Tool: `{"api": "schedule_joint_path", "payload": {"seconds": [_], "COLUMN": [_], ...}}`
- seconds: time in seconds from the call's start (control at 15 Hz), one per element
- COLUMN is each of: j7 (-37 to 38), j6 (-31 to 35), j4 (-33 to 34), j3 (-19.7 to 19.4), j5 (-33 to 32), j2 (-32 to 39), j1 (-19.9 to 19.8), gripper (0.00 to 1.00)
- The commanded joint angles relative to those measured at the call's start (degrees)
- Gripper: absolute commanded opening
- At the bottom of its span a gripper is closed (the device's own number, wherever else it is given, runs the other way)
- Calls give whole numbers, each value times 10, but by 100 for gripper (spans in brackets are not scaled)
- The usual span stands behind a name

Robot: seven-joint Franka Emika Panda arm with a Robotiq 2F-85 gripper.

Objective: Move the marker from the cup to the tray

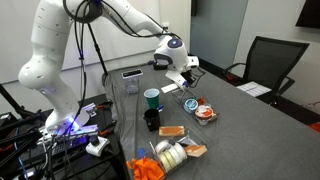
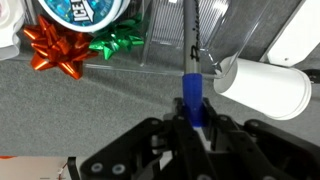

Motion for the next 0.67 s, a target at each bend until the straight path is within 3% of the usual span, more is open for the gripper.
{"api": "schedule_joint_path", "payload": {"seconds": [0.0,0.07,0.13,0.27,0.6], "j7": [51,66,82,95,80], "j6": [-4,-1,3,13,23], "j4": [-1,0,-1,-3,-25], "j3": [40,48,55,77,134], "j5": [-75,-92,-109,-135,-175], "j2": [4,5,5,3,-15], "j1": [-37,-45,-50,-70,-122], "gripper": [5,5,43,50,84]}}
